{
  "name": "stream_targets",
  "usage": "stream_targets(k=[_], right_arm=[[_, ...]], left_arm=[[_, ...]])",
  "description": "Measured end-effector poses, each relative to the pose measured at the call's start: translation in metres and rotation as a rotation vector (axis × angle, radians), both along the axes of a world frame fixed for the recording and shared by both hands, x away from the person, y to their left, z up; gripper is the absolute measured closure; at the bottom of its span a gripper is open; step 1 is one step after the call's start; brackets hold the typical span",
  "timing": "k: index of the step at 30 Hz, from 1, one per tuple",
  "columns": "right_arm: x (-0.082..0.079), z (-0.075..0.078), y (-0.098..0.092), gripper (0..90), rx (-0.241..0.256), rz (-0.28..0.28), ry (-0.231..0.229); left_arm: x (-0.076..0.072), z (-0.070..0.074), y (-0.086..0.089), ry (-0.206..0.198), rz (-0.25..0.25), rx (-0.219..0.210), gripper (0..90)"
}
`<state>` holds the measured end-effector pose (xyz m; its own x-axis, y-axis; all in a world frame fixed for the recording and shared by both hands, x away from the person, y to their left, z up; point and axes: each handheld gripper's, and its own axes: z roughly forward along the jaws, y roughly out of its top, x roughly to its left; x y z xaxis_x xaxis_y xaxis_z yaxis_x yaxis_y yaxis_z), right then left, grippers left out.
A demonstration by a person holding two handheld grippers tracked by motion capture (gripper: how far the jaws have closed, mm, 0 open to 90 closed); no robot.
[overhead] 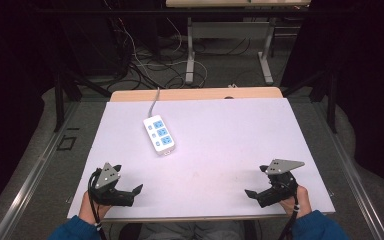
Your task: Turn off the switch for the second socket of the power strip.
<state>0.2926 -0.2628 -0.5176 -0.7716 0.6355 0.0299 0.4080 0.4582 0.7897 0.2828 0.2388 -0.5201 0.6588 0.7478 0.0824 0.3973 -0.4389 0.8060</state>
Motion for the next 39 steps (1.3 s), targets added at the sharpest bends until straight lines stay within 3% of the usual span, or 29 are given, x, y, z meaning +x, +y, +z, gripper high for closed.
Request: stream_targets(k=[9, 12, 14, 16, 28, 31, 36, 39], right_arm=[[0.001, 0.000, 0.002, 0.0, 0.001, -0.002, -0.010], [0.002, -0.001, 0.003, 0.0, -0.005, 0.022, -0.013], [0.002, -0.001, 0.002, 0.0, 0.003, 0.022, -0.007], [0.003, -0.001, 0.001, 0.0, 0.006, 0.025, -0.030], [0.008, -0.001, 0.003, 0.0, 0.013, 0.040, -0.020], [0.007, -0.001, 0.004, 0.0, 0.010, 0.047, -0.019], [0.004, -0.001, 0.004, 0.0, 0.010, 0.029, -0.020], [0.004, -0.001, 0.002, 0.0, 0.001, 0.033, -0.020]], left_arm=[[0.002, -0.001, -0.003, 0.014, -0.012, 0.014, 1.2], [0.002, 0.000, -0.005, 0.029, -0.016, 0.032, 1.3], [0.003, 0.000, -0.006, 0.036, -0.001, 0.037, 1.6], [0.004, 0.000, -0.006, 0.041, 0.000, 0.043, 1.8], [0.018, -0.003, -0.011, 0.089, 0.064, 0.060, 2.8], [0.018, -0.002, -0.012, 0.088, 0.067, 0.063, 2.3], [0.019, 0.004, -0.015, 0.046, 0.081, 0.050, 2.7], [0.023, 0.006, -0.018, 0.042, 0.083, 0.048, 2.4]])
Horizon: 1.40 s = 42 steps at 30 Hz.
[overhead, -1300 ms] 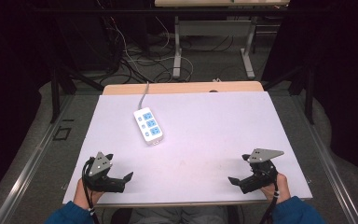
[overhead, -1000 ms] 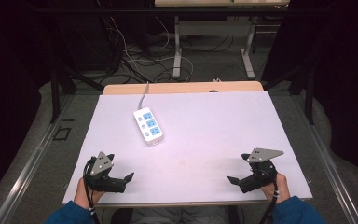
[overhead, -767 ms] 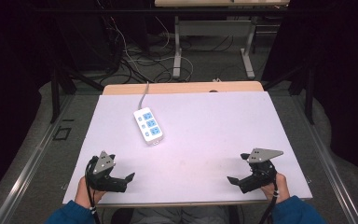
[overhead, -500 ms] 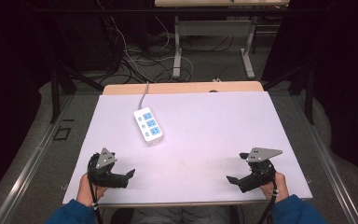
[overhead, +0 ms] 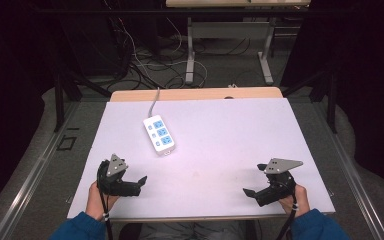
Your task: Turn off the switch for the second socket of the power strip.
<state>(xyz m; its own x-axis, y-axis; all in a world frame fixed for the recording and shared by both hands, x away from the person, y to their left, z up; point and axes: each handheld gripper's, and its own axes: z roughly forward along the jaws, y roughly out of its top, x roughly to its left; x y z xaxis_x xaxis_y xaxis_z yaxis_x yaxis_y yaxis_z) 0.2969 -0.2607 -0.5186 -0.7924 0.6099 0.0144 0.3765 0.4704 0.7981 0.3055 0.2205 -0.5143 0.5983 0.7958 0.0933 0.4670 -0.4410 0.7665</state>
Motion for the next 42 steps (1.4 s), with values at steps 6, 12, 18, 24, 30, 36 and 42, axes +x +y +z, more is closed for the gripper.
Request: stream_targets(k=[6, 12, 18, 24, 30, 36, 42], right_arm=[[-0.003, -0.001, -0.001, 0.0, 0.013, -0.011, -0.012], [-0.002, -0.001, -0.001, 0.0, 0.010, -0.016, -0.001], [-0.002, -0.001, -0.001, 0.0, 0.003, -0.013, 0.007], [-0.002, -0.001, 0.000, 0.0, -0.010, -0.008, 0.014], [-0.001, -0.001, 0.000, 0.0, -0.001, -0.016, -0.004], [-0.001, -0.001, 0.002, 0.0, -0.009, -0.010, -0.001], [-0.001, -0.001, 0.002, 0.0, -0.015, -0.016, -0.013]], left_arm=[[0.014, 0.001, -0.005, 0.001, -0.015, 0.014, 0.3], [0.030, 0.002, -0.007, -0.008, -0.008, 0.003, 0.2], [0.041, 0.004, -0.007, -0.014, 0.003, 0.001, 0.2], [0.053, 0.004, -0.009, -0.013, -0.007, 0.013, 0.2], [0.068, 0.005, -0.012, -0.011, -0.009, 0.005, 0.2], [0.077, 0.003, -0.020, -0.004, -0.023, 0.015, 0.2], [0.088, 0.004, -0.027, -0.007, -0.030, 0.015, 0.2]])
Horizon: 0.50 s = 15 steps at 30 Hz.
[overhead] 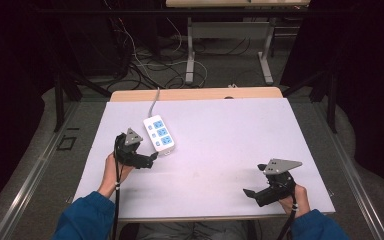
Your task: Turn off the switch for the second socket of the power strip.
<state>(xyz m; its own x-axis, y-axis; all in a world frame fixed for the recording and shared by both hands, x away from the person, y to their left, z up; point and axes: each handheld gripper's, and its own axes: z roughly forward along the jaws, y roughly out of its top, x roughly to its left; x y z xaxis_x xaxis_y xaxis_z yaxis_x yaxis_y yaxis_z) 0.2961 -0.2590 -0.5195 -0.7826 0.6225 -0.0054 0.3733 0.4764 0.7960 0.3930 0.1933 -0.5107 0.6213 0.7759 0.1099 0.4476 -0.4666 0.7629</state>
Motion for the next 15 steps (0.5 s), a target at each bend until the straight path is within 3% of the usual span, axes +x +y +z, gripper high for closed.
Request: stream_targets(k=[3, 11, 15], right_arm=[[-0.001, 0.001, 0.001, 0.0, -0.015, 0.012, 0.020], [-0.001, 0.000, 0.001, 0.0, -0.003, -0.009, 0.000], [-0.001, 0.000, 0.001, 0.1, -0.014, 0.009, 0.013]], left_arm=[[0.006, 0.000, -0.003, 0.005, -0.004, 0.000, 0.2], [0.021, -0.002, -0.009, 0.016, 0.000, 0.009, 0.2], [0.028, -0.002, -0.009, 0.015, 0.000, 0.008, 0.0]])
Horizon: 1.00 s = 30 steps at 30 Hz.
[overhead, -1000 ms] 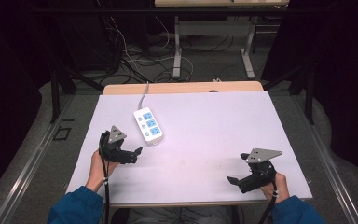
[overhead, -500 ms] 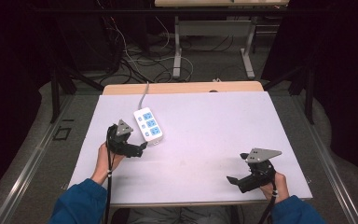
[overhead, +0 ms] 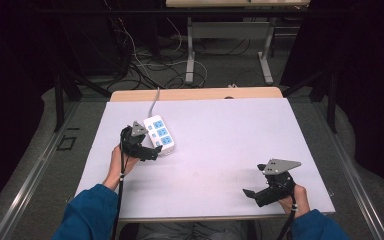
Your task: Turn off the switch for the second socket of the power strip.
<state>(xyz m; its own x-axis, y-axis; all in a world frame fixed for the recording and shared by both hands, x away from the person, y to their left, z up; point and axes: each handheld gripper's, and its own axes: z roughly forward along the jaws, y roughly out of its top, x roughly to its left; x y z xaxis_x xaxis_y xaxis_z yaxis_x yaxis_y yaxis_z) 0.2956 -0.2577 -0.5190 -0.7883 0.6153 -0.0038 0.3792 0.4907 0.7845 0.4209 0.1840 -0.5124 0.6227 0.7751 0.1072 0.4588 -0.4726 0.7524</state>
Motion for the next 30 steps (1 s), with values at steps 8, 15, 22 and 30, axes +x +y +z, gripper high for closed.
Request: stream_targets(k=[8, 15, 22, 30], right_arm=[[-0.001, 0.000, -0.001, 0.1, 0.001, -0.008, -0.002], [0.000, -0.001, 0.001, 0.1, 0.002, -0.009, -0.004], [0.000, 0.000, 0.000, 0.1, -0.006, 0.002, 0.009], [0.000, -0.001, 0.000, 0.0, 0.003, 0.006, -0.007]], left_arm=[[0.012, 0.002, -0.003, 0.006, 0.016, -0.014, 0.0], [0.019, 0.004, -0.003, 0.007, 0.023, -0.019, 0.0], [0.028, 0.007, -0.004, 0.002, 0.029, -0.026, 0.0], [0.038, 0.002, -0.008, -0.017, 0.048, -0.022, 0.0]])
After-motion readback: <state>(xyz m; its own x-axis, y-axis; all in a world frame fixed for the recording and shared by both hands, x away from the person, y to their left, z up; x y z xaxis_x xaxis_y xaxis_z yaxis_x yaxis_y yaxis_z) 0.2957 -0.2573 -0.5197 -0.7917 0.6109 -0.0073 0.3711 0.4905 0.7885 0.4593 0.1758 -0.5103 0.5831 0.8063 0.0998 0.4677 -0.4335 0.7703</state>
